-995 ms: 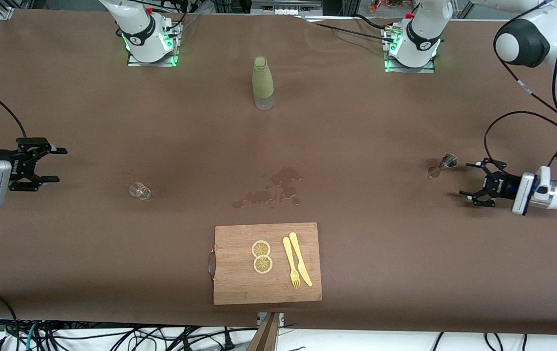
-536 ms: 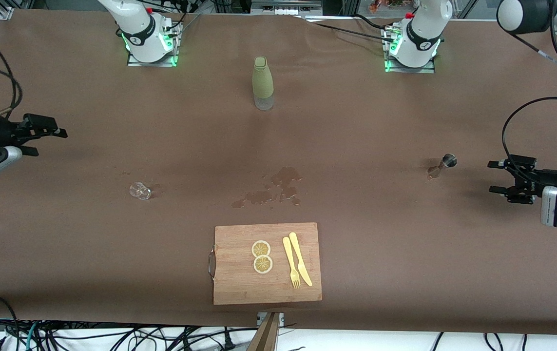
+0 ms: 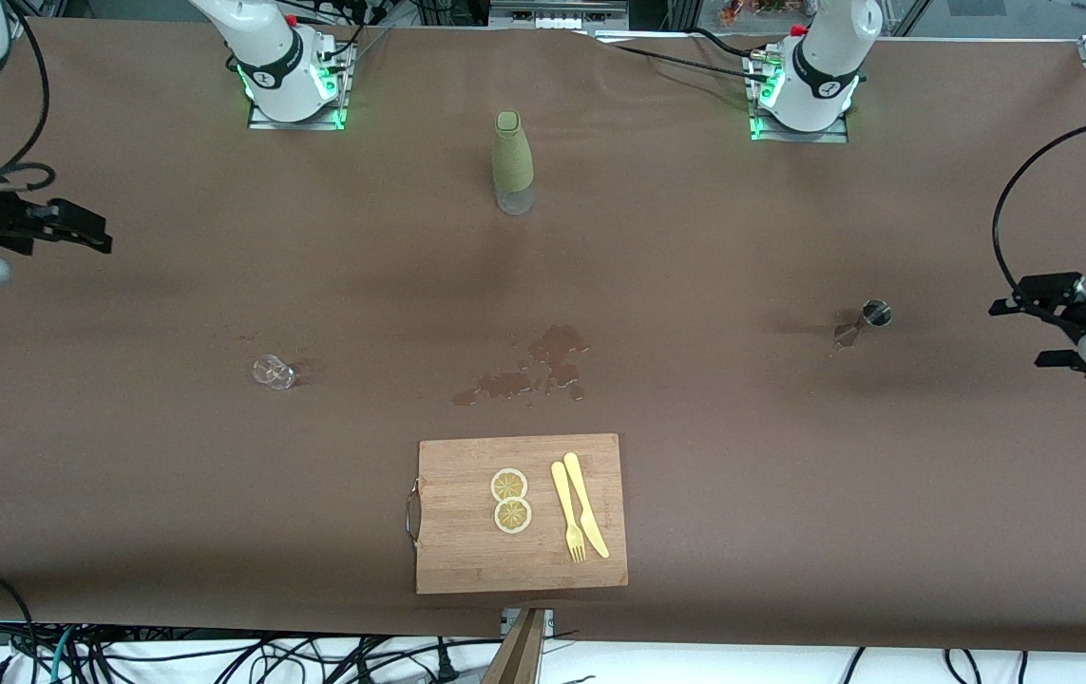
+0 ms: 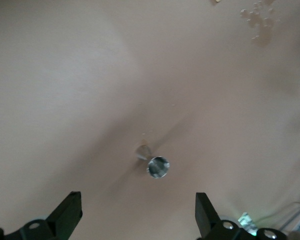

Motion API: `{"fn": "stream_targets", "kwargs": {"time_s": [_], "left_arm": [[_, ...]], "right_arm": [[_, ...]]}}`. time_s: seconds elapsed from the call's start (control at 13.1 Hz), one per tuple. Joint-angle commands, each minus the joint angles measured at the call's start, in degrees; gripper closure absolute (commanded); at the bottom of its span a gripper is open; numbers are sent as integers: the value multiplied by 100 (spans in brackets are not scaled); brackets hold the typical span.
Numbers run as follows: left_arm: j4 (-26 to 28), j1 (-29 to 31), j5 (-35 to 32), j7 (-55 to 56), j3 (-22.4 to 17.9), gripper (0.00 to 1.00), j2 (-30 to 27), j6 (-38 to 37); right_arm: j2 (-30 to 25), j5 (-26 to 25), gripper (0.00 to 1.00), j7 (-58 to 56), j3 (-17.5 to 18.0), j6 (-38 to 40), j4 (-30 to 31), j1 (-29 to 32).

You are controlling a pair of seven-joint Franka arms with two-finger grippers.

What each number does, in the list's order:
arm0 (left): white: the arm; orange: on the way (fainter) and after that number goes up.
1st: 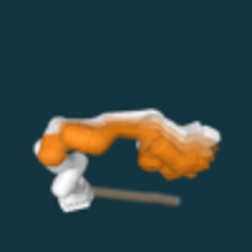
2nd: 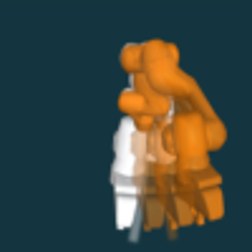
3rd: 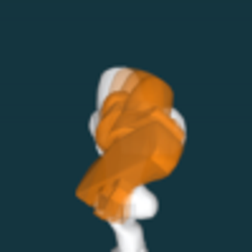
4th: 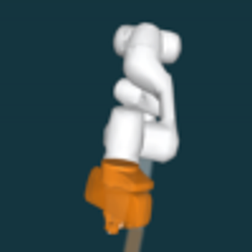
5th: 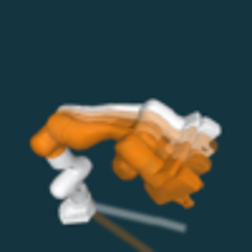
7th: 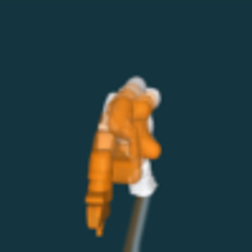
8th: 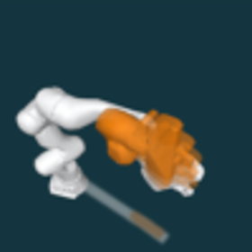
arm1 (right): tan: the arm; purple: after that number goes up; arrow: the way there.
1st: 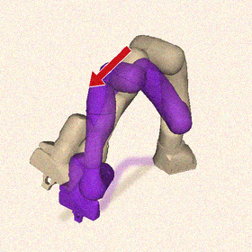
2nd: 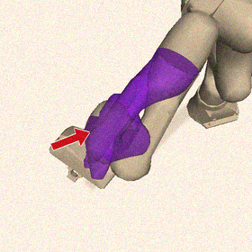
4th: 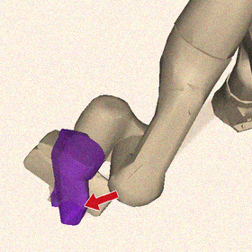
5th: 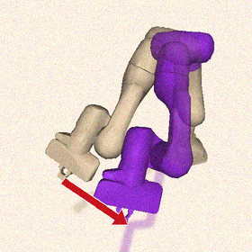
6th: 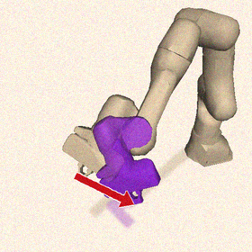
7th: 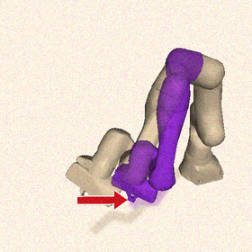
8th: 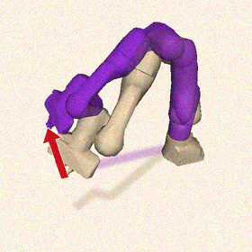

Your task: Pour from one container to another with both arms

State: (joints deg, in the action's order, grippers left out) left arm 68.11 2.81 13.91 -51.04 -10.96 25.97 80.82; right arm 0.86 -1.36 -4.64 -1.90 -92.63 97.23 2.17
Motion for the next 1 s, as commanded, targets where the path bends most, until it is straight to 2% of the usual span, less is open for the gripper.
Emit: {"fn": "stream_targets", "kwargs": {"time_s": [0.0,0.08,0.15,0.46,0.61,0.92], "left_arm": [[212,-123,-327,59,-20,0,-443,469],[212,-184,-501,163,-20,0,-557,470],[220,-298,-721,730,-20,0,-698,470],[457,-404,-934,3999,234,0,-1217,391],[572,-430,-899,4487,269,0,-1384,286],[475,-474,-890,5146,489,0,-1358,-145]], "right_arm": [[-227,-110,0,69,-205,-159,218,-182],[-218,-110,0,51,-301,-150,217,-173],[-200,-110,0,59,-345,-150,226,-182],[-191,-101,0,68,-355,-150,217,-173],[-183,-92,0,112,-355,-193,217,-164],[-174,-75,0,174,-355,-220,234,-129]]}}
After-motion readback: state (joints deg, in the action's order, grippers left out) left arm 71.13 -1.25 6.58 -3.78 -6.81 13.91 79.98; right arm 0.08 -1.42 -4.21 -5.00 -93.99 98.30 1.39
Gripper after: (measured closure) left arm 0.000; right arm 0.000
